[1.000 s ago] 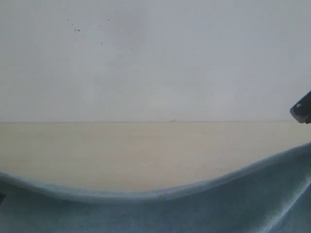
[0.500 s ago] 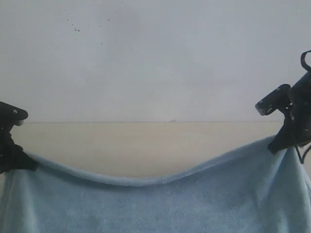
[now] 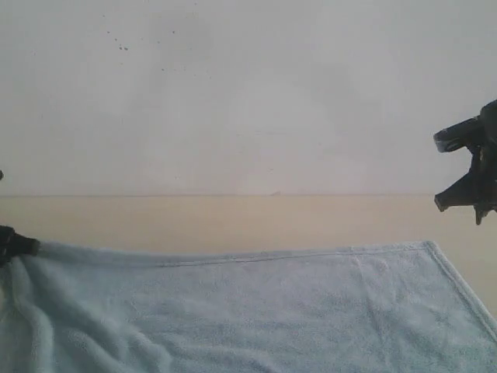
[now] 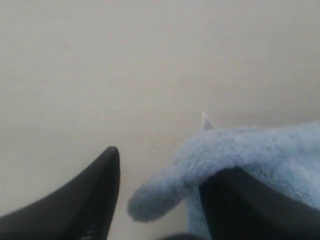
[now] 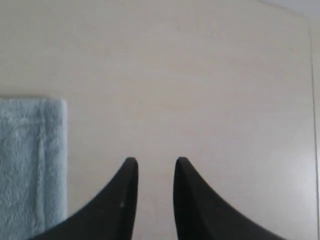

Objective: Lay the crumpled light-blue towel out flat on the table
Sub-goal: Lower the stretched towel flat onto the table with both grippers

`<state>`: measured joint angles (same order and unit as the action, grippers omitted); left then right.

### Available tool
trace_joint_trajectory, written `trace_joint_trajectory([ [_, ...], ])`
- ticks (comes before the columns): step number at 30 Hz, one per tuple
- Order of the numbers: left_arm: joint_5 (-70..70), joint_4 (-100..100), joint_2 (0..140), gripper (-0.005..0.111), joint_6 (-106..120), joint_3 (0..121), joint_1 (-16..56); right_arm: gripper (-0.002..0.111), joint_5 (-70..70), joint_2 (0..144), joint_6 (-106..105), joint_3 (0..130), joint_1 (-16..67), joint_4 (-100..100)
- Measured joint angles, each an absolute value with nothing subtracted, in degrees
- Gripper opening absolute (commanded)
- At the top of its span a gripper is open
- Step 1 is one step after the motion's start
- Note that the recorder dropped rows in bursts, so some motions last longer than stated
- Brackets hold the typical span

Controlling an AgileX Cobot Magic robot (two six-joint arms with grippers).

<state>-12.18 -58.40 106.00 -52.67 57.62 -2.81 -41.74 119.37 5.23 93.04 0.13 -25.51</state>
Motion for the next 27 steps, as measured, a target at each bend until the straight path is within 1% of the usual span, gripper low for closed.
trace_joint_trajectory([
  [4,-10.6,-56.7,105.9,0.046,-52.4,54.2,-2.8,0.022,-46.5,118.3,-4.8,92.0,-0.6,-13.9],
  [8,-7.2,-55.2,104.4,0.046,-52.4,52.4,-2.8,0.022,-45.2,113.9,-9.5,87.5,-0.5,-5.1],
  [15,-2.4,-55.0,99.7,0.046,-52.4,54.6,-2.8,0.021,-42.7,105.9,-12.7,81.6,-0.5,-2.7],
  [20,-6.6,-53.9,97.1,0.046,-51.3,54.1,-2.8,0.021,-42.6,102.3,-13.4,78.1,-0.5,-0.9],
  [21,-6.8,-53.7,96.0,0.045,-51.1,53.0,-2.8,0.019,-42.5,101.8,-13.5,77.0,-0.5,-0.8],
  [23,-6.0,-52.5,93.3,0.044,-50.7,50.3,-2.8,0.011,-42.3,100.5,-13.9,74.2,-0.5,-0.8],
  [25,-4.4,-50.9,90.0,0.042,-50.6,47.0,-2.8,0.000,-41.9,99.5,-14.2,70.6,-0.5,-0.8],
  [27,-3.7,-50.0,87.0,0.041,-50.4,43.8,-2.8,0.000,-41.0,98.6,-14.2,67.4,-0.5,-0.5],
])
